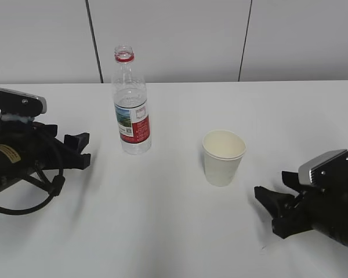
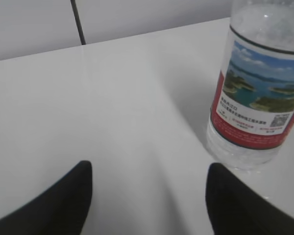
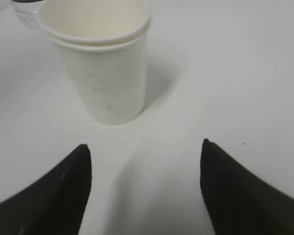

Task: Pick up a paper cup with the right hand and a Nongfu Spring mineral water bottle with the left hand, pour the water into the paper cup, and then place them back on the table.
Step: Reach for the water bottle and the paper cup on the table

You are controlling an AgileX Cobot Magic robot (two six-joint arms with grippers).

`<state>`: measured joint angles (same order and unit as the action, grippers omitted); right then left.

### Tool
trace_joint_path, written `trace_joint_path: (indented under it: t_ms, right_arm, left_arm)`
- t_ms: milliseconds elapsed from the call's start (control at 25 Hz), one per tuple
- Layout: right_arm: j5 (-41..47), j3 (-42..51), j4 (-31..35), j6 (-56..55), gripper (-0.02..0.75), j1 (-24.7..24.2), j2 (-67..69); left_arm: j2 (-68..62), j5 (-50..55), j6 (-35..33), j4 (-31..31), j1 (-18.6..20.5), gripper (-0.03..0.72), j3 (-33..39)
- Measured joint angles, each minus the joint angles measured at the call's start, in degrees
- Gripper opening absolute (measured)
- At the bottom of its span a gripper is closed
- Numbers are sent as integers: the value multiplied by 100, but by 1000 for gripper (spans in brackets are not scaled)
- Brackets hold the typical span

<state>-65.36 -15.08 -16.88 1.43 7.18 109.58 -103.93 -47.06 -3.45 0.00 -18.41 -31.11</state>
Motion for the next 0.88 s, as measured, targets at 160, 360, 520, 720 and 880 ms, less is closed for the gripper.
trace_joint_path:
  t_ms: [160,360,520,720,880]
  right_arm:
    - [-15,-151,-498,-4,512,0,323]
    - [-25,-606,-916,-13,512,0,761]
    - [-25,-1067,-1057,20,513,0,954]
    - [-36,-1490,-1201,-1,578,0,1091]
    - [-47,-1753,-1526,-47,614,0,1347]
  left_arm:
    - [-12,-78,6,0,0,445,0]
    - [-12,-83,10,84,0,446,0]
    - [-12,-90,10,181,0,461,0]
    - [-12,-90,10,185,0,470,0]
    - [-12,-90,10,203,0,473,0]
